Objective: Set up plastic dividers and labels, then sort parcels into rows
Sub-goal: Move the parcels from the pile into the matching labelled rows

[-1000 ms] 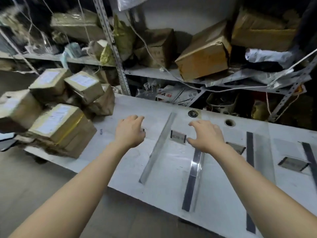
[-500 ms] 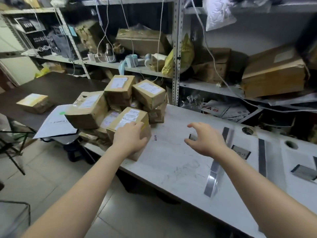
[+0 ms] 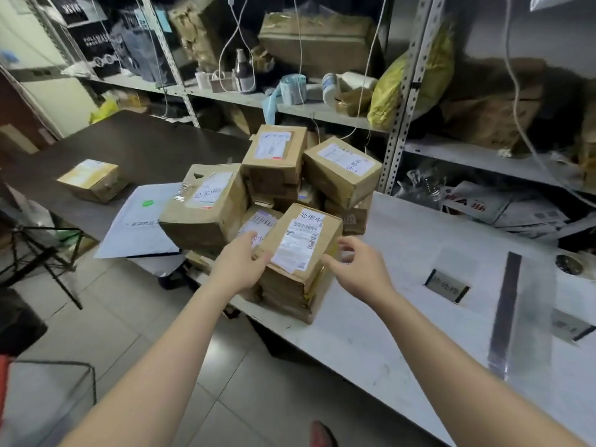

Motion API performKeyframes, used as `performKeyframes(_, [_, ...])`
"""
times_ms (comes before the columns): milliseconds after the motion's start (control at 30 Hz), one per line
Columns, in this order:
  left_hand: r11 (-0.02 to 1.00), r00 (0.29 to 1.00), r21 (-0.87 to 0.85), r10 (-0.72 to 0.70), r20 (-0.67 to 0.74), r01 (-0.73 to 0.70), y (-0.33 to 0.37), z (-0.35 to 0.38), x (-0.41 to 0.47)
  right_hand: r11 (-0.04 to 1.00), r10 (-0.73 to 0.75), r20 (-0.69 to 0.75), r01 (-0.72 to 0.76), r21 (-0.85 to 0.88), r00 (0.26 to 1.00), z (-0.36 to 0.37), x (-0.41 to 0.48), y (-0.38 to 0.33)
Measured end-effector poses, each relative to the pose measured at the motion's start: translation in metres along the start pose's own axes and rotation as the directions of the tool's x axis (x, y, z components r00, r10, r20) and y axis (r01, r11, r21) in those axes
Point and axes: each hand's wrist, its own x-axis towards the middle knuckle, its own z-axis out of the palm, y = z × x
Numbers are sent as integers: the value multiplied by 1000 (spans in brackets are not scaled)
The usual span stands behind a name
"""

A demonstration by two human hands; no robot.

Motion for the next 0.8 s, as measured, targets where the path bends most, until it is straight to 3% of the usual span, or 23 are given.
performKeyframes(167, [987,993,-155,-10,114,28,-4,24,37,999,45,-13,-45,27,999,41,14,5])
performKeyframes(367, [914,992,-401,-9,123,58,-18,34,48,987,128,-41,-124,103,991,68,10,0])
performKeyframes(567, [850,991,-523,115,73,-60,-9,25,37,981,157,-196,-131,140,968,57,-5,-27])
performKeyframes(800, [829,951,-500,307,32,-251,37,20,-5,949,252,-328,-166,267,911,14,-66,-30])
